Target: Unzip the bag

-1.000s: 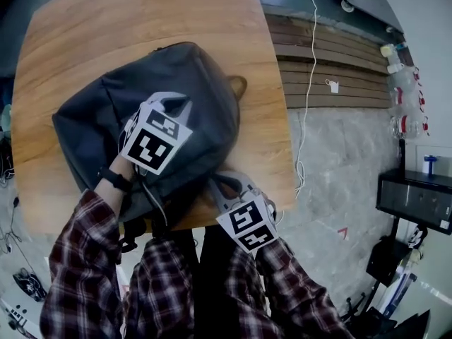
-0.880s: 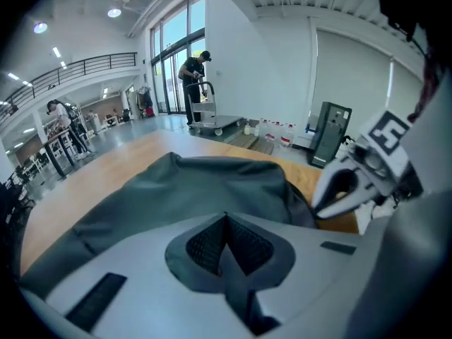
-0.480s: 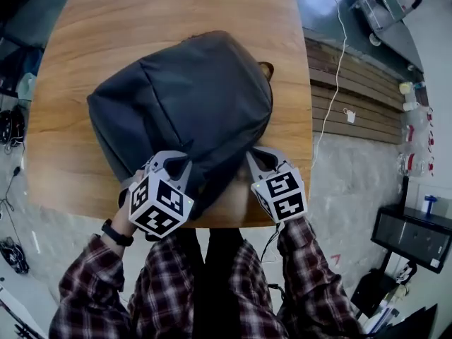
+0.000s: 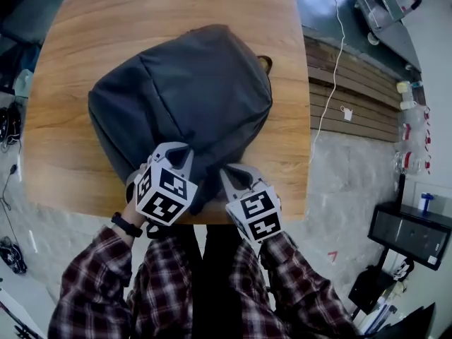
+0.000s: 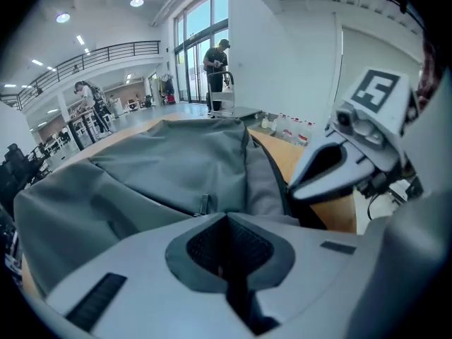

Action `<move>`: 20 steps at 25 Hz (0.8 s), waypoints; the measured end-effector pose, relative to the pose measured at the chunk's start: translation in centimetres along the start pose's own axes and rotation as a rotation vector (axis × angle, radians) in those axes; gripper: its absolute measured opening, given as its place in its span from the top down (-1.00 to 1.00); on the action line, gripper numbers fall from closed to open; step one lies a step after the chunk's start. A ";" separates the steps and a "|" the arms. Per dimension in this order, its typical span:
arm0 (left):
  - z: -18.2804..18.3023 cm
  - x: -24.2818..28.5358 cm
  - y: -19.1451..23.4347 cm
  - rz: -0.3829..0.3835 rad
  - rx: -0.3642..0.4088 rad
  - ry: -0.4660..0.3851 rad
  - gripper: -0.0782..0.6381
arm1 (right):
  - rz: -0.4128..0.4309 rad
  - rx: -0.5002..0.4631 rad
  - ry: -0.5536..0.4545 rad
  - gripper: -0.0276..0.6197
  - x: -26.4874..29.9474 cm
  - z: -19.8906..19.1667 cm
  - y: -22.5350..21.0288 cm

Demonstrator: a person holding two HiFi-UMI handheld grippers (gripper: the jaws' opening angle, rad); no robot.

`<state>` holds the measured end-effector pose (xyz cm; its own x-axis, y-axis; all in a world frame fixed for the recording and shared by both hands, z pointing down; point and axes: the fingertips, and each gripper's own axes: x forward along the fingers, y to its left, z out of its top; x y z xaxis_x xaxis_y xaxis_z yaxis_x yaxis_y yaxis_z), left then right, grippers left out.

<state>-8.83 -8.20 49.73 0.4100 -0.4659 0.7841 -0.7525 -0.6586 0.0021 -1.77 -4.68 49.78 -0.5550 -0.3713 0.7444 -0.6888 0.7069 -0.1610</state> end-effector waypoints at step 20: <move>8.3 -14.4 0.0 0.008 -0.425 -0.539 0.76 | 0.059 0.171 -0.398 0.86 -10.9 10.4 2.2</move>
<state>-10.46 -6.43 33.24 0.5202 -0.7712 0.3668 -0.8482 -0.4165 0.3272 -2.10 -5.36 34.59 -0.7090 -0.5600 0.4286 -0.6994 0.6362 -0.3257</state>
